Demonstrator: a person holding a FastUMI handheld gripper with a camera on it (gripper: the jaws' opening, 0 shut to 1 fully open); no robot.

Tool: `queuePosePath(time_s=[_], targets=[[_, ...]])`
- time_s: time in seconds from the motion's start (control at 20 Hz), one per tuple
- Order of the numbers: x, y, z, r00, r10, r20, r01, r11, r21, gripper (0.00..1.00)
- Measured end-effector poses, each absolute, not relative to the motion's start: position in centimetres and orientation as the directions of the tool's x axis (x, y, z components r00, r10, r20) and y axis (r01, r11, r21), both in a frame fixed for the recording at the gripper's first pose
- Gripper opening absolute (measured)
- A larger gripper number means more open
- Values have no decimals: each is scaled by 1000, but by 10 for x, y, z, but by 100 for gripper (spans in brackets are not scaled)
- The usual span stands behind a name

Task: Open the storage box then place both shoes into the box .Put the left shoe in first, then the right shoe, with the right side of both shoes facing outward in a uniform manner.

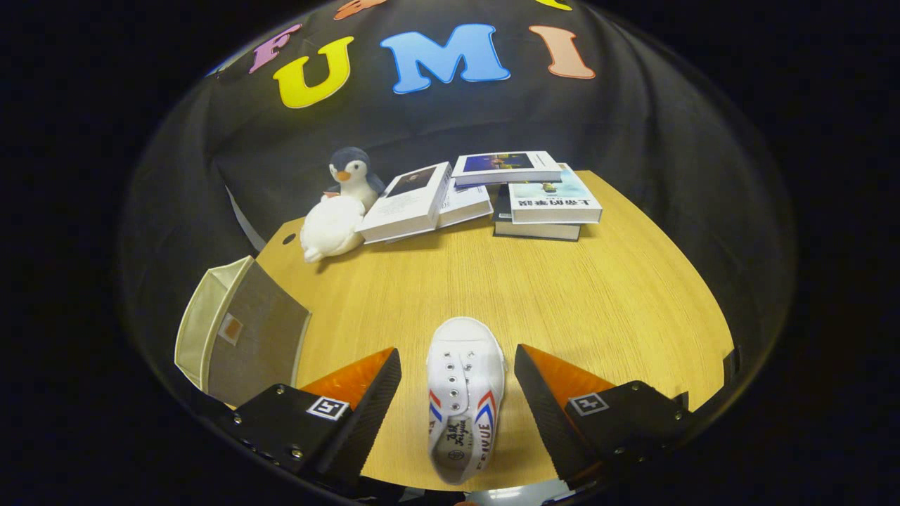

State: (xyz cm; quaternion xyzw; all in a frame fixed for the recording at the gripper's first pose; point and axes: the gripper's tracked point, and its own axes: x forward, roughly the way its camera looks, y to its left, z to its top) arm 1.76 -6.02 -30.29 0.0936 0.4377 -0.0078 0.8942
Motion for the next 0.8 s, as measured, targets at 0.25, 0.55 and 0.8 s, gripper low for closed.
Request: queuePosePath(time_s=[0.25,0.55,0.8], targets=[[4,-81,-335,562,26,-827,105,989,103,98],[-17,-91,-366,475,10,-880,87,995,58,98],[-22,-84,-381,431,28,-902,49,997,54,98]])
